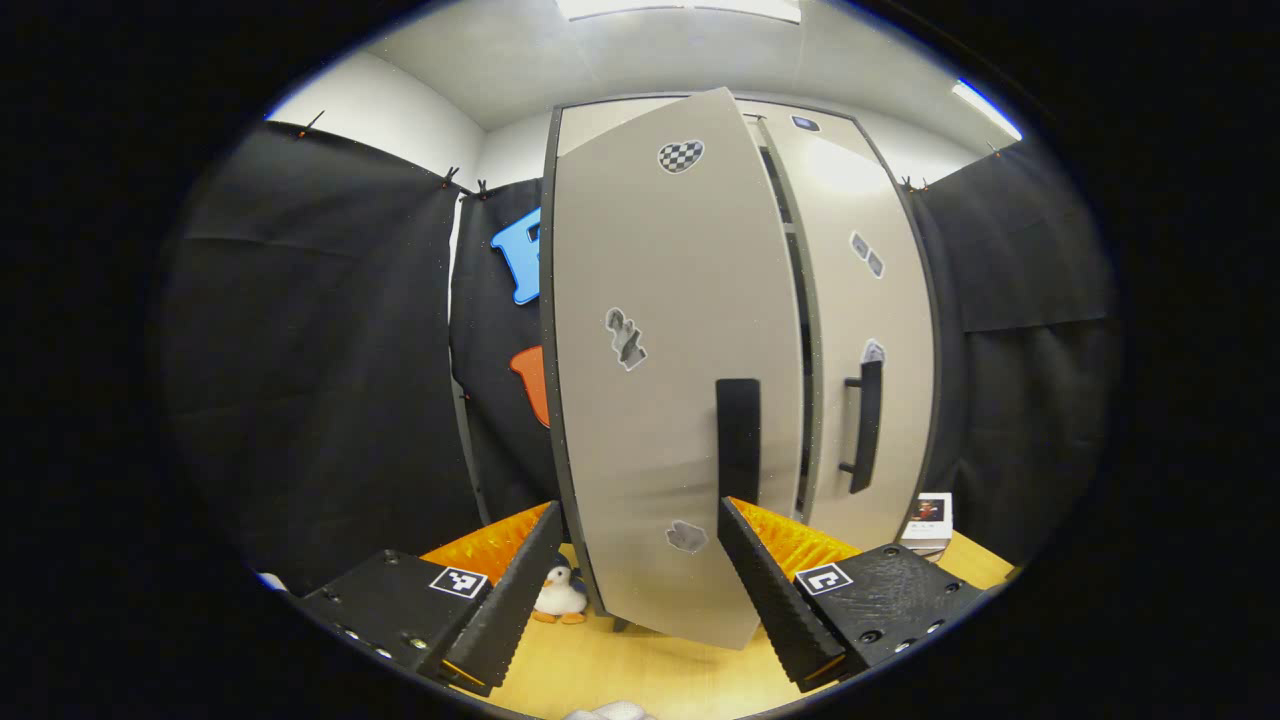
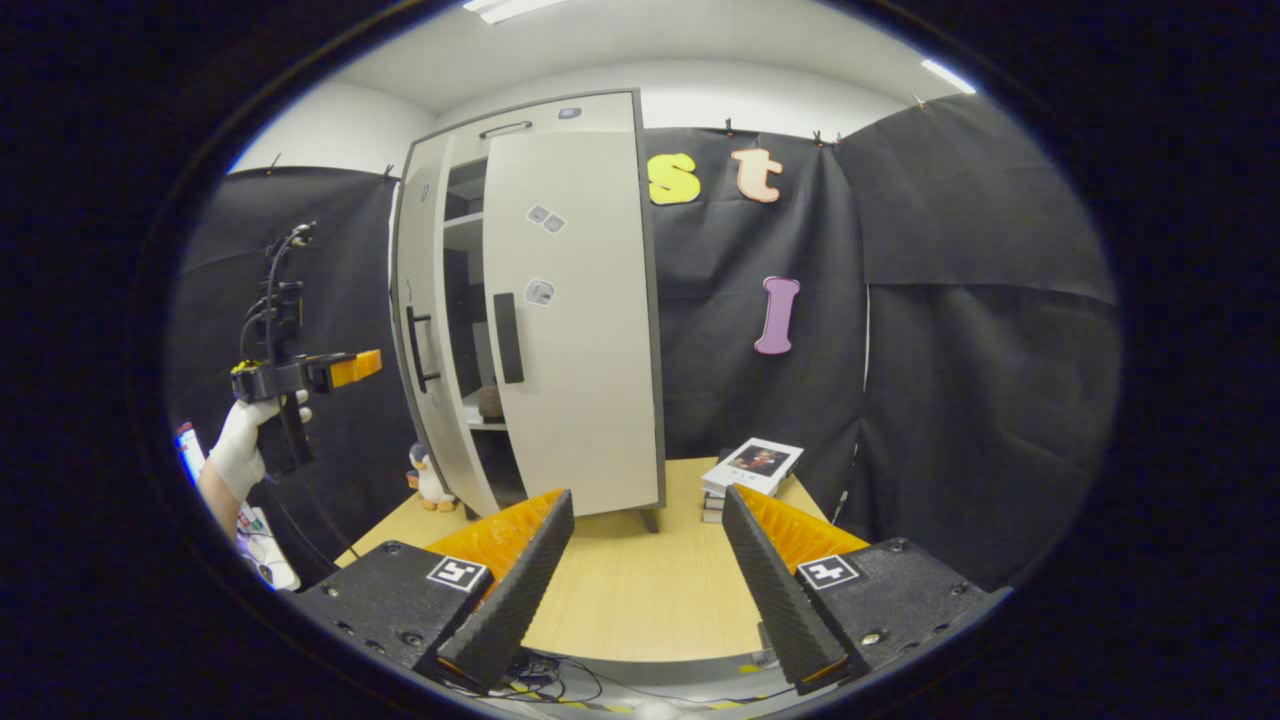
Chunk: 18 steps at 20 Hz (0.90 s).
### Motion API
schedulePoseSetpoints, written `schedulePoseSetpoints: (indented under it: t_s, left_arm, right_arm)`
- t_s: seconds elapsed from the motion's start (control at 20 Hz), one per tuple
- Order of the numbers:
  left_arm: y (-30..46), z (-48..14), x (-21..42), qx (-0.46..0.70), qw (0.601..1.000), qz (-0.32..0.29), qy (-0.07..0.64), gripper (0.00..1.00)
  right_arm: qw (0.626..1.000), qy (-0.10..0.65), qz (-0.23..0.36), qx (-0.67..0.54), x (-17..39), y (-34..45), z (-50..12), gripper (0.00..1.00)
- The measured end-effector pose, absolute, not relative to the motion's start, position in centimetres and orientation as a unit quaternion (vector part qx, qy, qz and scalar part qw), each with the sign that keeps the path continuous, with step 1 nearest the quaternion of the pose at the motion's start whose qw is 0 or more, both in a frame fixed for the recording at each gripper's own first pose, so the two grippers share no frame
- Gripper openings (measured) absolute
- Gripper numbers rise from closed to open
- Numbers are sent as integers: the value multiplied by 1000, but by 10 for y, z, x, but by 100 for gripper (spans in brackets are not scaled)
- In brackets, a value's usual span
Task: Grab one shoe with the right hand and put it into the shoe cabinet, grab the other shoe with the left hand and put it into the shoe cabinet; then close the right door with the right hand and the left door with the left hand.
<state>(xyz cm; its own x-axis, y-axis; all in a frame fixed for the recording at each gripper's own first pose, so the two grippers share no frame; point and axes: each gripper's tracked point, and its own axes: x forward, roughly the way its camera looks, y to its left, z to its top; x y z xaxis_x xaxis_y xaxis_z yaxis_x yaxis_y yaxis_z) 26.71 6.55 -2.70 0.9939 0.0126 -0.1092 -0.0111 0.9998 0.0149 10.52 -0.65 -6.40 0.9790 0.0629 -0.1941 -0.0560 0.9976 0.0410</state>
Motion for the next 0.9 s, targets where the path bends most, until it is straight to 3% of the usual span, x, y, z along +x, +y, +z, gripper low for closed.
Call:
schedulePoseSetpoints:
  t_s: [0.55, 0.9]
  left_arm:
    - [48, -12, 131, -15, 998, -23, 52, 96]
    - [55, -25, 84, -21, 998, -12, 64, 96]
  right_arm:
    - [998, 49, 37, 32, 97, 25, -26, 98]
    - [999, 33, 42, 10, 88, 38, -24, 98]
